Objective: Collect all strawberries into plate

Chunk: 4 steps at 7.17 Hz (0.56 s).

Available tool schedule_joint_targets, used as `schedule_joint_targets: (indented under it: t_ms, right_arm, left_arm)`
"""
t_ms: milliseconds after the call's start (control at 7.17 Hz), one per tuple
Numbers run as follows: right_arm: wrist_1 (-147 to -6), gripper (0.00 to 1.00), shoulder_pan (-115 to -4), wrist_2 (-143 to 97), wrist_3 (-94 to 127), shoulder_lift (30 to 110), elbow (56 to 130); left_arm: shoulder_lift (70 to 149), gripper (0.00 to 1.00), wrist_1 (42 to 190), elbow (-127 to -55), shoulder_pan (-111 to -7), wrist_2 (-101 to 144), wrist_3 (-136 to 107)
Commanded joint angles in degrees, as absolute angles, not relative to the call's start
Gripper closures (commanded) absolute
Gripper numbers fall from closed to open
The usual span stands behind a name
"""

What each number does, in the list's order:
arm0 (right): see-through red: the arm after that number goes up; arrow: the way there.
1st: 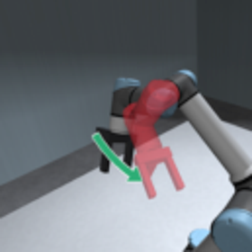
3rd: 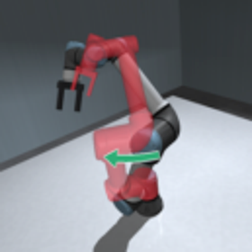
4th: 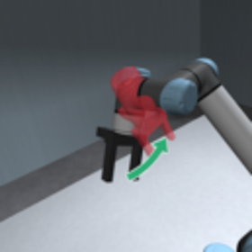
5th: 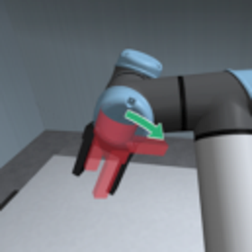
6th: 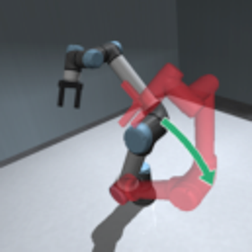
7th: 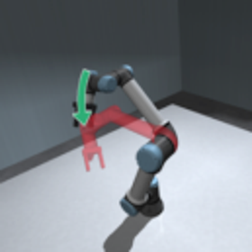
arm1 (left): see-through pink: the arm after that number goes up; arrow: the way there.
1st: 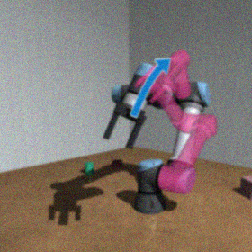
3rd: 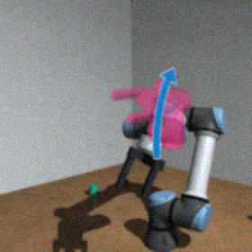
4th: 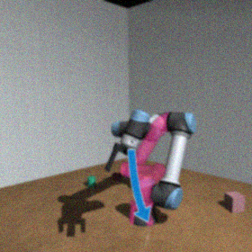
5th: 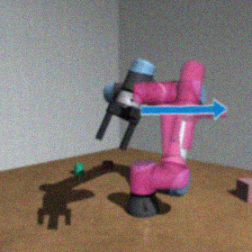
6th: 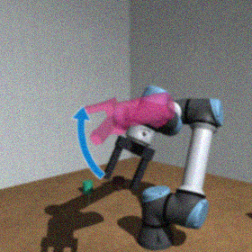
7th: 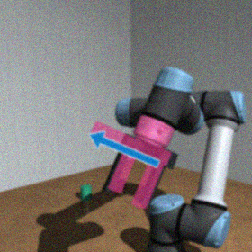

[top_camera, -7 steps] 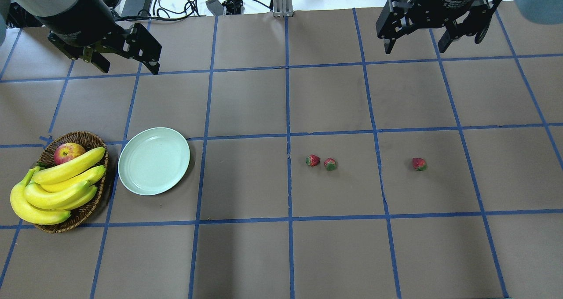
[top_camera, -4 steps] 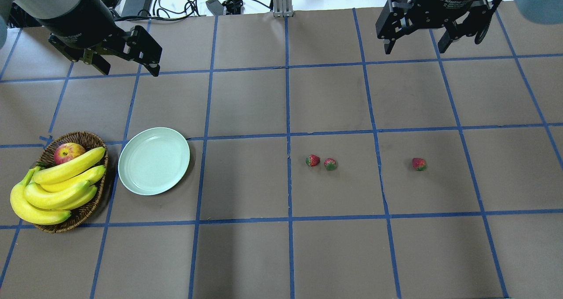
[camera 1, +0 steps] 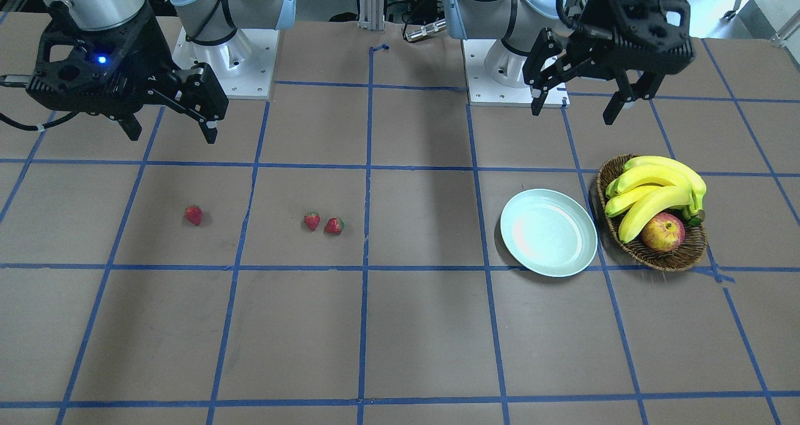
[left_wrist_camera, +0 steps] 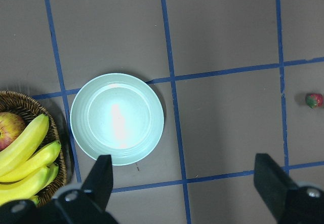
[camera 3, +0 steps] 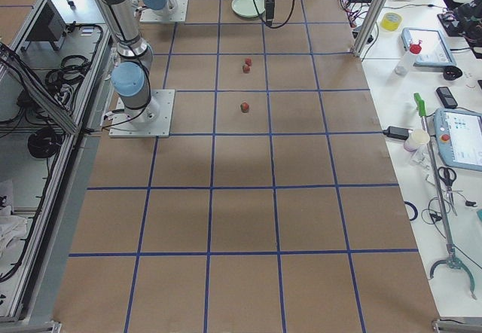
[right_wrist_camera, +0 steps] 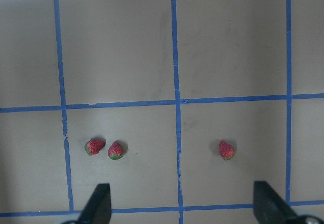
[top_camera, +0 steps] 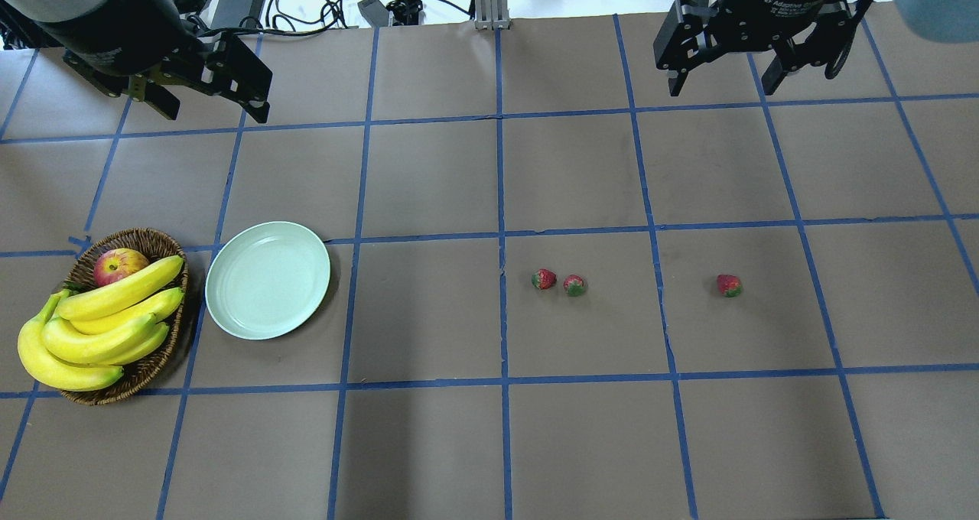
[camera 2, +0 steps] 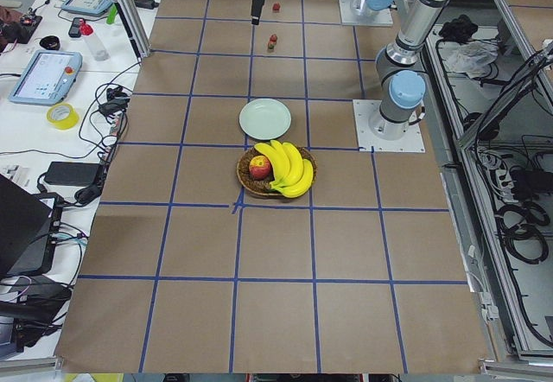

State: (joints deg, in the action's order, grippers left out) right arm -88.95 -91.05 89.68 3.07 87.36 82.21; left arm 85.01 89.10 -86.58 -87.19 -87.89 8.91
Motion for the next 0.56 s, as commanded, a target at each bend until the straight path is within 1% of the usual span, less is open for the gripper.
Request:
schedule_joint_targets:
  t_ms: [0, 419]
  right_arm:
    - [-88.9, 0.0, -91.1, 89.6, 3.1, 87.4, 82.3]
    - [-89.0, 0.0, -91.1, 89.6, 3.3, 87.4, 83.1]
  left_arm:
    - [83.2, 0.0, 91.0, -86.7, -87.2, -88.2, 8.9]
    - [84.3, 0.0, 91.2, -87.6, -87.2, -88.2, 7.9]
